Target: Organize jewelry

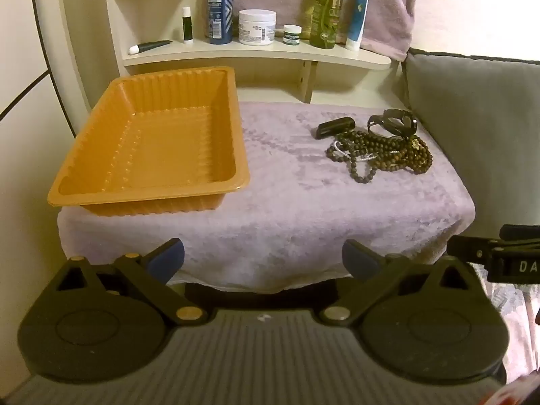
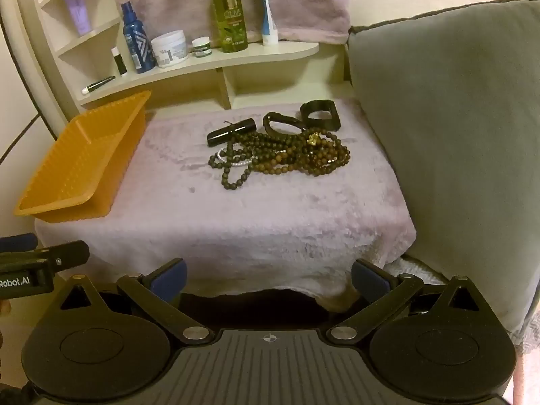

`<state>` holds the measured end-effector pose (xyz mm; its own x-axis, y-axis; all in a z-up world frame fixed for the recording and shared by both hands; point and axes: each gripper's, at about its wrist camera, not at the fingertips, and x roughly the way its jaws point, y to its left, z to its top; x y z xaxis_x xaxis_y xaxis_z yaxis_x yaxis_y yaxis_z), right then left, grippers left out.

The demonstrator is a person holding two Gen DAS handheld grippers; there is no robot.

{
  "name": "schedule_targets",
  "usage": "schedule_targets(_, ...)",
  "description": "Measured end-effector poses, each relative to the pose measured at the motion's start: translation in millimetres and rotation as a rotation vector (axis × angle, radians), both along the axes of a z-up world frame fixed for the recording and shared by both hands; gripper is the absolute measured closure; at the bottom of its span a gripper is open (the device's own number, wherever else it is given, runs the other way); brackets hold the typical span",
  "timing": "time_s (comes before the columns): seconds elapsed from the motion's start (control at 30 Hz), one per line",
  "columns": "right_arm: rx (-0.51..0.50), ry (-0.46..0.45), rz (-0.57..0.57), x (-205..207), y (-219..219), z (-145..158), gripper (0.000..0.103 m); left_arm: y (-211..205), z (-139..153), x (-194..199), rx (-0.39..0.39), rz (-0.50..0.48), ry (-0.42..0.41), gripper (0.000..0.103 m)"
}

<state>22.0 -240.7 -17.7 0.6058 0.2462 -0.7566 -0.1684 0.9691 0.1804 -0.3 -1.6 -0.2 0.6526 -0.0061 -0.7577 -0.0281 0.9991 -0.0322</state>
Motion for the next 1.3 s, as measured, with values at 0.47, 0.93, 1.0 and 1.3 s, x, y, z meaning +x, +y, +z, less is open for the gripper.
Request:
schedule_targets(0.47,0.009,0.0,-0.002,1.4,0.0,1.3,0.0,0.5,-0.5,0.9,-0.023,-0.004,-0.003,0.004)
schedule_targets(0.93,0.015,0.0,-0.003,0.1,-1.3,0.2,0.0,-0.9,0.6,-1.1,-0.026,-0.011,-0.005,0.004)
schedule_targets(1.0,0.016,0.0,-0.002,-0.1,-1.4,0.1,0.0,-1.0,0.7,-1.1,-0.027,-0.011,-0.005,0.004)
schedule_targets(1.3,0.017,0.0,-0.003,-0.5,-1.7,0.1,0.0,-1.5,0.7,-1.4,-0.029,-0.011,-0.004,0.004)
